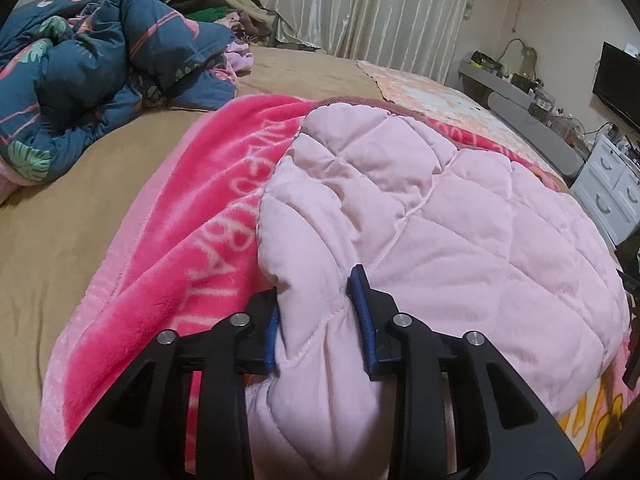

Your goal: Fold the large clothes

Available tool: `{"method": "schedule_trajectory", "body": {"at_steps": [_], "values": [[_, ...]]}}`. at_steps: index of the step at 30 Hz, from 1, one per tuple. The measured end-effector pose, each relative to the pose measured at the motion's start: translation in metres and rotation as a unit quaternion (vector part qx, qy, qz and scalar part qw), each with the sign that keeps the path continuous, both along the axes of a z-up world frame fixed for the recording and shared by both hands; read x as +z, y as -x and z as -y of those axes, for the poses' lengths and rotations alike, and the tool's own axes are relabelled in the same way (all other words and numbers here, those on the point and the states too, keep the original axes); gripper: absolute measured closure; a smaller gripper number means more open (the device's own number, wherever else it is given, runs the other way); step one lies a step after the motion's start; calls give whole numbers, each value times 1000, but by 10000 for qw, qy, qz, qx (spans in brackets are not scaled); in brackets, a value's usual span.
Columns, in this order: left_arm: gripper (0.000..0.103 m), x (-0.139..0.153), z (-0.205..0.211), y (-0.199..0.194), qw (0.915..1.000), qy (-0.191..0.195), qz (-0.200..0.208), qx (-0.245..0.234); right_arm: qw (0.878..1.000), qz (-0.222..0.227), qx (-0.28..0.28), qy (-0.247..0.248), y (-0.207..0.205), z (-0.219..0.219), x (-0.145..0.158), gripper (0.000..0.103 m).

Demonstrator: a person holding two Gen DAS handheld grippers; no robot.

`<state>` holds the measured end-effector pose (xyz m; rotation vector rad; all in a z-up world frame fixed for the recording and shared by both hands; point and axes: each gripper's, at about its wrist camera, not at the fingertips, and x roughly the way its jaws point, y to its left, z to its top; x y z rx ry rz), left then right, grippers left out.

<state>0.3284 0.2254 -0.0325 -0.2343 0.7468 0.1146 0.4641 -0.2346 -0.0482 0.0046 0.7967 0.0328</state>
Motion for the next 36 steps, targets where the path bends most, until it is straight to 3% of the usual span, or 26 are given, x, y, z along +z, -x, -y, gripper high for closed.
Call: {"method": "schedule_trajectory", "body": {"at_steps": [1, 2, 5, 11, 14, 25, 36], "values": [[78, 1, 0, 1, 10000, -5, 7, 21, 10000, 35, 2, -51, 5, 2, 3, 66], [76, 2, 0, 1, 10000, 3, 12, 40, 9999, 64, -60, -80, 10, 5, 6, 52], [63, 7, 0, 3, 10000, -19, 46, 73, 9988, 280, -126, -393, 32, 16, 17, 25], [26, 20, 2, 9, 9998, -38, 121, 164, 9952, 638, 18, -739, 72, 22, 37, 6], [9, 34, 5, 17, 9992, 0, 344, 192, 9943, 780, 148, -711, 86, 17, 49, 4], [9, 75, 33, 38, 9974, -59, 706, 92, 9884, 1210, 306, -865, 109, 15, 83, 4], [9, 98, 61, 67, 9957, -141, 885, -214, 9818, 1562, 433, -990, 136, 8, 110, 4]]}}
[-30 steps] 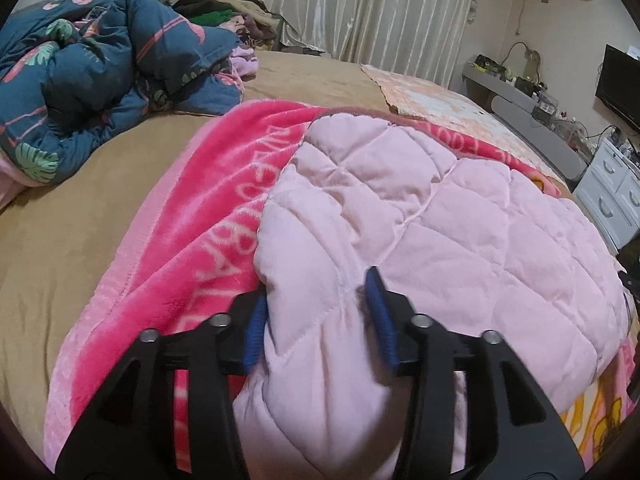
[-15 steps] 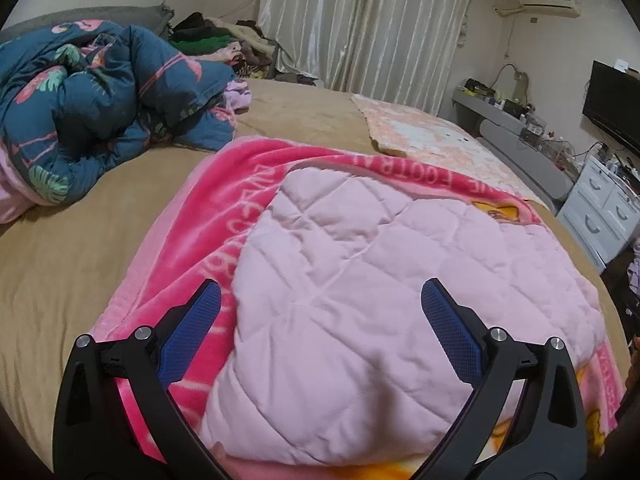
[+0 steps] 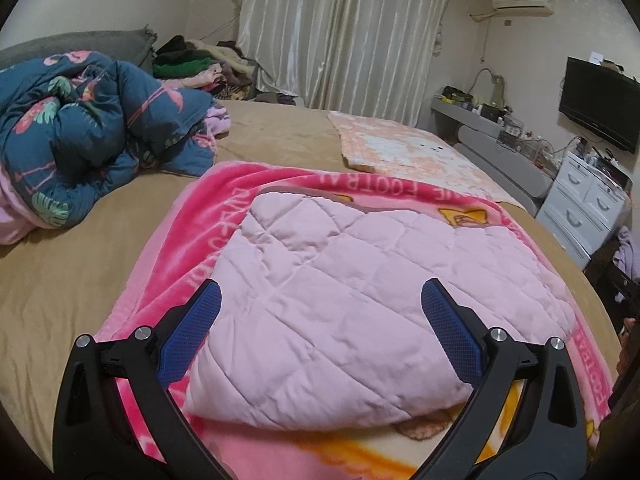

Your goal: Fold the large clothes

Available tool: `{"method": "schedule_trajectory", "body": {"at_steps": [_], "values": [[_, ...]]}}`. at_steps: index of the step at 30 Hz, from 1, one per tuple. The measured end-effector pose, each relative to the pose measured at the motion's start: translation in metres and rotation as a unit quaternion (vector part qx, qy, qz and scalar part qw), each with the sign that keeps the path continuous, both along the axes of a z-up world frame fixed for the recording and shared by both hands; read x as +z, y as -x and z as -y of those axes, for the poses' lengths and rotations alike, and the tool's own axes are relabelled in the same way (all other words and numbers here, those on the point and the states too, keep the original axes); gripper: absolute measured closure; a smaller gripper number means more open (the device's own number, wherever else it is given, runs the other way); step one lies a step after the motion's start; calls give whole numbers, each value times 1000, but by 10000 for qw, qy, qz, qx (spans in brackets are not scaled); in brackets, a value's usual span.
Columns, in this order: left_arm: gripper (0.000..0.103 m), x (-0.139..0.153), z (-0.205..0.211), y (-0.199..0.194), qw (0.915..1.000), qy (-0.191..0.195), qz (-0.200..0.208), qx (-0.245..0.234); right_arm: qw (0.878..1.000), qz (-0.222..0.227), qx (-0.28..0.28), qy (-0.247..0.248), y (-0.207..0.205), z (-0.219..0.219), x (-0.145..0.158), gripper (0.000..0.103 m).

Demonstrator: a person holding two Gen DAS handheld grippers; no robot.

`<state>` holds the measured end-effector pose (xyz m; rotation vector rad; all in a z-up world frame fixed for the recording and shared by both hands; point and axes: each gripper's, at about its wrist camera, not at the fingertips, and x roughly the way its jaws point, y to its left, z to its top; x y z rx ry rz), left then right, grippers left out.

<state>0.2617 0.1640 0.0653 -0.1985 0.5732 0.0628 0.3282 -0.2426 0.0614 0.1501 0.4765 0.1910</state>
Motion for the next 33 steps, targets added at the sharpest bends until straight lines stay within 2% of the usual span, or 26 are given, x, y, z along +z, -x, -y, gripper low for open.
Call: {"method": "schedule_trajectory", "body": {"at_steps": [9, 15, 19, 21, 23, 25, 28, 31, 33], "values": [[9, 10, 22, 26, 9997, -168, 156, -128, 9994, 151, 218, 226, 30, -23, 4, 4], [9, 0, 26, 27, 9997, -106, 114, -206, 9985, 152, 460, 236, 36, -37, 2, 4], [9, -14, 32, 0, 9993, -249, -116, -251, 9975, -127, 553, 422, 14, -54, -11, 4], [9, -24, 38, -22, 9980, -210, -294, -510, 9958, -301, 714, 480, -1, -63, -20, 4], [9, -34, 43, -46, 9970, -260, -558, -474, 9937, -479, 781, 652, -18, -73, -32, 4], [9, -42, 50, -69, 9958, -187, -640, -634, 9913, -643, 844, 773, -31, -79, -43, 4], [9, -60, 56, -100, 9927, -362, -1044, -477, 9880, -969, 882, 813, -46, -83, -63, 4], [8, -81, 56, -123, 9892, -207, -1383, -448, 9831, -1387, 884, 805, -57, -85, -81, 4], [8, -90, 54, -131, 9887, -172, -1425, -426, 9816, -1498, 901, 771, -59, -85, -88, 4]]}}
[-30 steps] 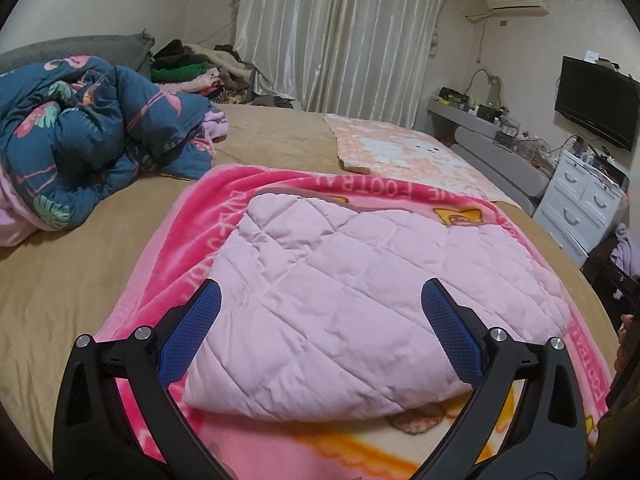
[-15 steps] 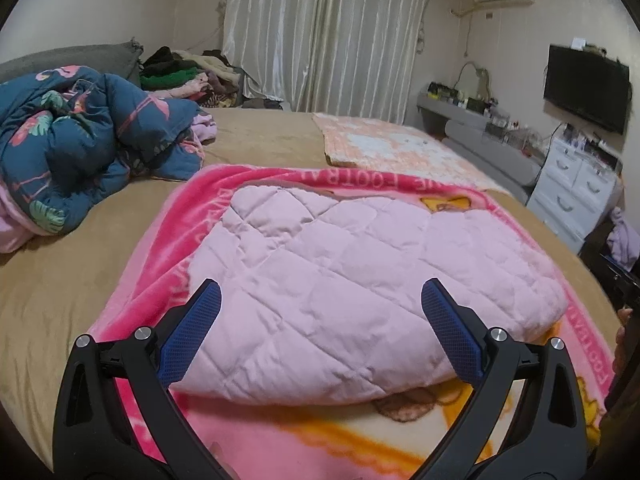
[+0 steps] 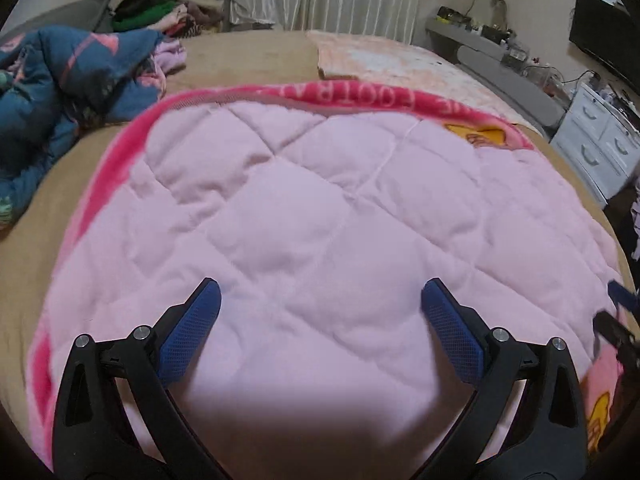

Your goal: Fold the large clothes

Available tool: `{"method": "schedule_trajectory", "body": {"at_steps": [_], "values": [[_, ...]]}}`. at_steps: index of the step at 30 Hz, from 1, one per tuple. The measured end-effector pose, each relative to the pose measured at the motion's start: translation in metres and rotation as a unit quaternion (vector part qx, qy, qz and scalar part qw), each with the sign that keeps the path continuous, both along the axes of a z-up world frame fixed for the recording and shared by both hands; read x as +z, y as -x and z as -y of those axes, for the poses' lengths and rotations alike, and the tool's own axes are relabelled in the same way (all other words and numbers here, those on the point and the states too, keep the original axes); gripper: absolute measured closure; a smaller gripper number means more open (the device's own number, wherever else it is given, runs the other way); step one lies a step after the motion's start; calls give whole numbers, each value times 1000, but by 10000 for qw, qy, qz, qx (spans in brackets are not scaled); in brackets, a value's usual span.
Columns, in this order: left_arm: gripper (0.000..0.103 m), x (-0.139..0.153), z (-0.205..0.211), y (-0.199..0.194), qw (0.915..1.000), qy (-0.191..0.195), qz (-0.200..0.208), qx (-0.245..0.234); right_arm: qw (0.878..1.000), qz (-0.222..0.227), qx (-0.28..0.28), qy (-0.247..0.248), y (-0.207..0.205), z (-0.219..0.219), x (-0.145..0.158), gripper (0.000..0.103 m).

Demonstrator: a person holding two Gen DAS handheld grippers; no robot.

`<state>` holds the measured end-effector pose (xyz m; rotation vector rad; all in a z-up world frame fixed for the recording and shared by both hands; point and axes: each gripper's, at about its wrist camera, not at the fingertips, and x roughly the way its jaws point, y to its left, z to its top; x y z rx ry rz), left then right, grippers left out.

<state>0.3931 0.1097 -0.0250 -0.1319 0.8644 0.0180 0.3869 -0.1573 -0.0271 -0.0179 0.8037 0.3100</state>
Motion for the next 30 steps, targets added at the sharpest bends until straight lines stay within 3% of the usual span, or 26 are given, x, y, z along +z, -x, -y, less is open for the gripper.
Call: {"method": "schedule_trajectory", "body": {"at_steps": [7, 11, 22, 30], "values": [[8, -20, -7, -22, 9995, 230, -210, 42, 9998, -136, 75, -86, 1, 3, -6, 4], [8, -6, -7, -13, 9992, 318, -145, 189, 9994, -15, -16, -338, 12, 9, 9, 4], [8, 70, 15, 89, 9968, 367, 714, -64, 9905, 986, -104, -948, 85, 35, 82, 4], [8, 81, 14, 156, 9946, 411, 949, 2, 9860, 1365, -190, -944, 144, 40, 101, 4]]}}
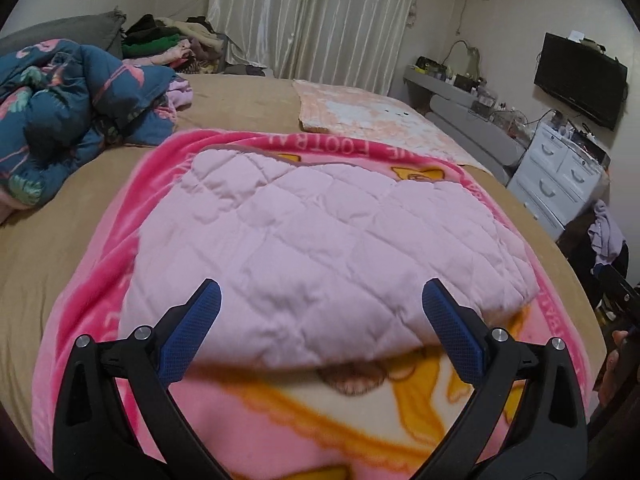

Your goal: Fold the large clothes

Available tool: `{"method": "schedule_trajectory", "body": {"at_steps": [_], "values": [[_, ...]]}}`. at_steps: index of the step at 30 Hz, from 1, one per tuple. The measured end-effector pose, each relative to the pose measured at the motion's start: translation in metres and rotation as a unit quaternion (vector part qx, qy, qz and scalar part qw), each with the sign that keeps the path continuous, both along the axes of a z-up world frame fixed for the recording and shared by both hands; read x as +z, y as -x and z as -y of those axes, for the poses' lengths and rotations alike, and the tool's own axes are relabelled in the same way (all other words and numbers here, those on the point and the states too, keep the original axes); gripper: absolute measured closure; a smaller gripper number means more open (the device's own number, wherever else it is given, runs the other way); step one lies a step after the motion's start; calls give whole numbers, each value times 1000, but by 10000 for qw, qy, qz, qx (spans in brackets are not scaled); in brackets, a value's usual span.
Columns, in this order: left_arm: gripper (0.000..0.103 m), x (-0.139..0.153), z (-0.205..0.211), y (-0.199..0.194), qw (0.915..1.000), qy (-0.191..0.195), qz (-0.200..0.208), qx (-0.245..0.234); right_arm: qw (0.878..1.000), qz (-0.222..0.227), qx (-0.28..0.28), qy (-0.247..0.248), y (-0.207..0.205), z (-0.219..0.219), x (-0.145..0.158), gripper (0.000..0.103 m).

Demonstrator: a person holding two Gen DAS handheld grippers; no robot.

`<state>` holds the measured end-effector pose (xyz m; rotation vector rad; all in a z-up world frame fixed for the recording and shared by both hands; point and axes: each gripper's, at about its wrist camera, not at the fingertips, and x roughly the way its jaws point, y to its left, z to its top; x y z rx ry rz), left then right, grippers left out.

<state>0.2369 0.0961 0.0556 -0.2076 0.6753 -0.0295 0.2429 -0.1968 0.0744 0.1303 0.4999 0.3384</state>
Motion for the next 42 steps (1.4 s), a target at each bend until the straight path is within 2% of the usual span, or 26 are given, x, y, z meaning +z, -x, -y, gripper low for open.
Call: {"method": "schedule_trajectory", "body": {"at_steps": [8, 17, 20, 24, 29, 32, 36, 42], "values": [[8, -22, -14, 45, 9993, 82, -27, 357, 9994, -43, -317, 127, 25, 1, -24, 4], [8, -56, -21, 66, 9978, 148, -362, 536, 9973, -443, -564, -169, 15, 14, -60, 4], [8, -68, -27, 62, 9960, 252, -532, 672, 9939, -739, -746, -347, 3, 22, -78, 4], [8, -75, -36, 56, 9939, 481, -589, 802, 9888, -1022, -1030, -346, -8, 31, -96, 4], [8, -87, -50, 38, 9891, 761, -765, 997, 9801, -1409, -1115, -844, -25, 44, -112, 4], [8, -96, -59, 26, 9845, 1107, -877, 1037, 9740, -1634, -1188, -1029, -41, 49, -122, 4], [8, -101, -67, 12, 9814, 1299, -901, 1093, 9728, -1687, -1228, -1006, -57, 49, -125, 4], [9, -112, -92, -9, 9693, 1861, -934, 1307, 9703, -1811, -1213, -1054, -76, 51, -129, 4]]}}
